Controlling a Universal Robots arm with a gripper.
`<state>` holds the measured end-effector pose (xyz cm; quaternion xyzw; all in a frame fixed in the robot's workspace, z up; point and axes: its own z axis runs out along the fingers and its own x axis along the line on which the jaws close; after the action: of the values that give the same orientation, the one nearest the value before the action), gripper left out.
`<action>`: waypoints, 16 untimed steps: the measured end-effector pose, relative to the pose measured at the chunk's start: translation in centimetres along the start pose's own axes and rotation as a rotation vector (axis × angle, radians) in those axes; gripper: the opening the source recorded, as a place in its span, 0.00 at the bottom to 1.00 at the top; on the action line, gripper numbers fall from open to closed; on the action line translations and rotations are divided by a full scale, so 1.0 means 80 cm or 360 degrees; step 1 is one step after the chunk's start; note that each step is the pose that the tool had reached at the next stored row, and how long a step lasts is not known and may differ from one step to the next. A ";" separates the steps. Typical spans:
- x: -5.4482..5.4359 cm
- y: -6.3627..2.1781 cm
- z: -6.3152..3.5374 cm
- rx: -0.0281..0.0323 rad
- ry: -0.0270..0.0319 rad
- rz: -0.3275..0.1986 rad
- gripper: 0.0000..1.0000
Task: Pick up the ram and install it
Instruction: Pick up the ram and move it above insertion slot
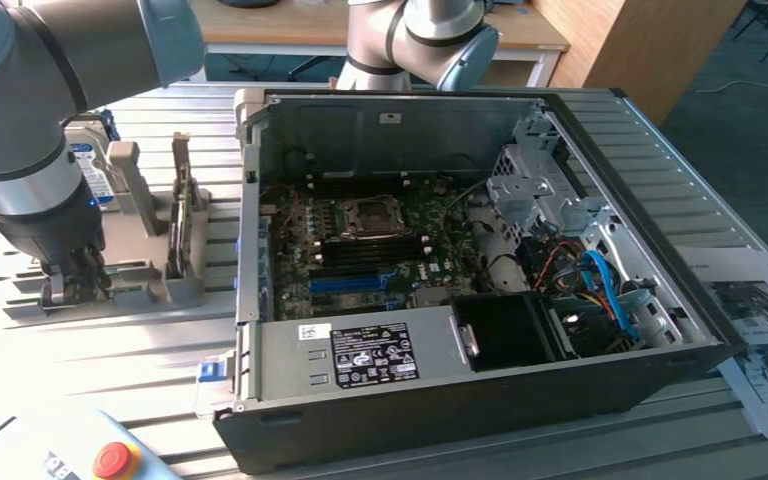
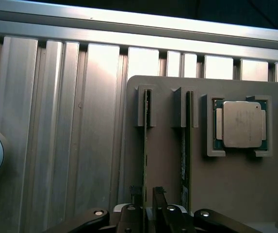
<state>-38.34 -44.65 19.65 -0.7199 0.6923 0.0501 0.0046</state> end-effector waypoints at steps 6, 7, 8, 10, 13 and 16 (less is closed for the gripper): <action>0.000 0.000 0.000 0.00000 0.00000 0.0000 0.21; 0.000 0.000 0.000 0.00000 0.00004 0.0000 0.15; 0.000 0.000 0.000 0.00001 0.00000 0.0000 0.15; 0.000 0.000 0.000 0.00000 0.00000 0.0000 0.12; 0.000 0.000 0.000 0.00001 0.00000 0.0000 0.12; 0.000 0.000 0.000 0.00001 0.00000 0.0000 0.12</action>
<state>-38.34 -44.65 19.64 -0.7199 0.6923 0.0501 0.0046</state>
